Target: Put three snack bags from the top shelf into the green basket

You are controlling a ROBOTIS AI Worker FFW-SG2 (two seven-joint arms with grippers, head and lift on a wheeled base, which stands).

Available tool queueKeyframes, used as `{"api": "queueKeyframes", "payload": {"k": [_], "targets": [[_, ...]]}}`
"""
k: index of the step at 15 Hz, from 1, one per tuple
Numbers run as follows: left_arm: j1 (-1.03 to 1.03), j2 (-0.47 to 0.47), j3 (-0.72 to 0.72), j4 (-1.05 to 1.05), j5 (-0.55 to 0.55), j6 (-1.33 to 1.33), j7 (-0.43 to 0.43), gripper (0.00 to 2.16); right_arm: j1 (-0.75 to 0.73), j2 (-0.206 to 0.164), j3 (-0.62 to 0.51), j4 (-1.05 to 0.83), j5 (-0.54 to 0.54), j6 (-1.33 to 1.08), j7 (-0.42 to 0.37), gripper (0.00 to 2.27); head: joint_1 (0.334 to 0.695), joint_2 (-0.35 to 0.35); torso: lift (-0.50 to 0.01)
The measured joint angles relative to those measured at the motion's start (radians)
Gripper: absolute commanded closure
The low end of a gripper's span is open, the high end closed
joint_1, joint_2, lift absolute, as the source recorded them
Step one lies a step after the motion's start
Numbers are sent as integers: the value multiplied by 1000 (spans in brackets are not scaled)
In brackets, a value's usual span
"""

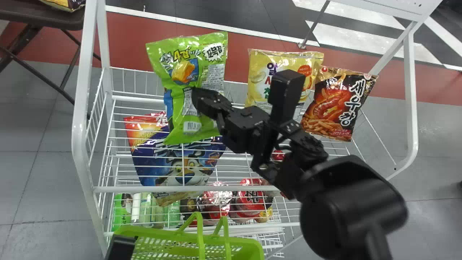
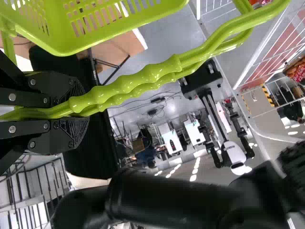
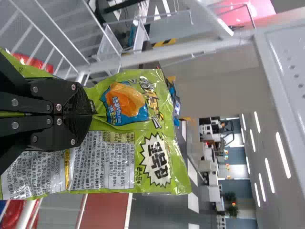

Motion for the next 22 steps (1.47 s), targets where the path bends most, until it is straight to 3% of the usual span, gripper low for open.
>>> {"api": "queueKeyframes", "payload": {"k": [3, 8, 10, 13, 17, 22], "targets": [[0, -2, 10, 12, 9, -24, -10, 2142, 101, -10, -101, -181, -83, 205, 30, 2246, 695, -350, -48], [2, -9, 31, 24, 18, -64, -19, 2142, 279, -23, -412, -409, -212, 532, 63, 2250, 695, -350, -48], [2, -11, 43, 24, 23, -71, -19, 2142, 340, -23, -563, -443, -261, 659, 122, 2246, 695, -350, -48], [4, -18, 54, 24, 28, -82, -19, 2142, 406, -14, -685, -445, -286, 796, 231, 2250, 695, -350, -48], [6, -23, 54, 25, 29, -91, -19, 2142, 493, 6, -656, -334, -287, 815, 327, 2246, 695, -350, -48], [17, -24, 42, 14, 24, -92, -17, 2142, 490, 11, -472, -114, -288, 684, 341, 2246, 695, -350, -48]]}}
